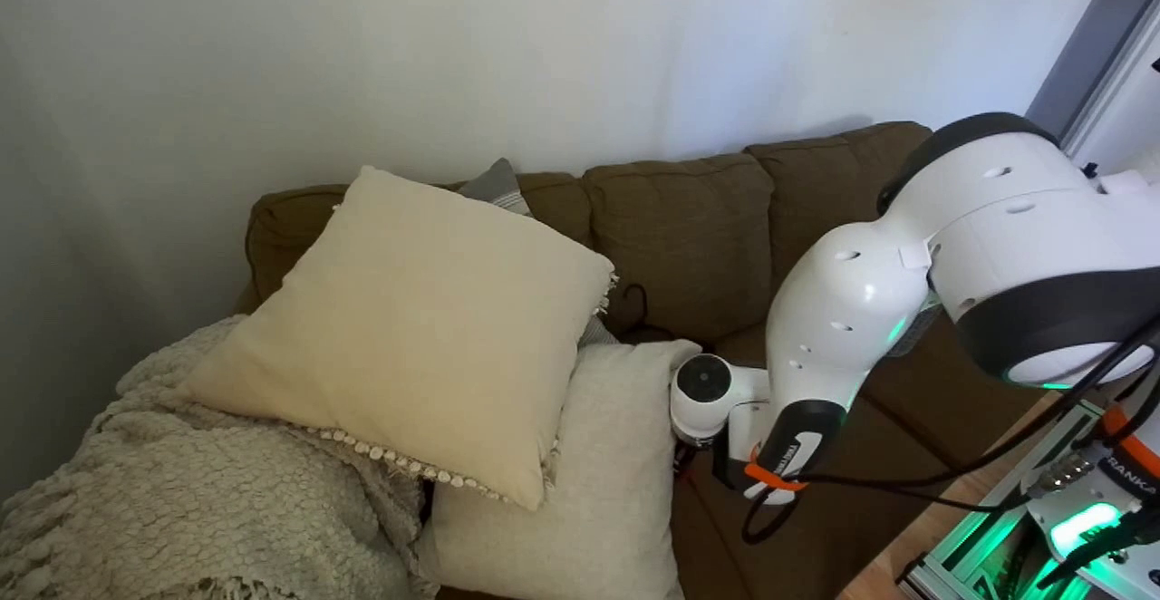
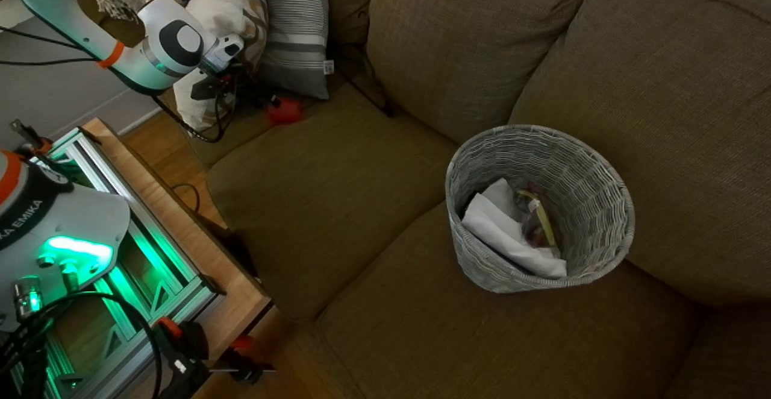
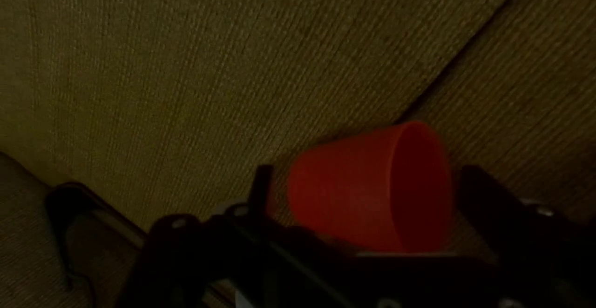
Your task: Put the cup in the basket
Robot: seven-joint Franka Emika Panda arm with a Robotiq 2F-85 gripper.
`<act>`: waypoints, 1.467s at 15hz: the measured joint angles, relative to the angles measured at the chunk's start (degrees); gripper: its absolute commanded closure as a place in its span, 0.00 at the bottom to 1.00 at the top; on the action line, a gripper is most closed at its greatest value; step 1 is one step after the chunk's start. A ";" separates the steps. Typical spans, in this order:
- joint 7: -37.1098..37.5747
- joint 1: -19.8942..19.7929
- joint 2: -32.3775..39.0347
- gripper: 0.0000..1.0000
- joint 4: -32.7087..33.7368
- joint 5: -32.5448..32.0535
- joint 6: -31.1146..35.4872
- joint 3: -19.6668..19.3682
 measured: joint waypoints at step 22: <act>21.43 7.34 13.36 0.97 9.87 -1.20 -20.07 -10.16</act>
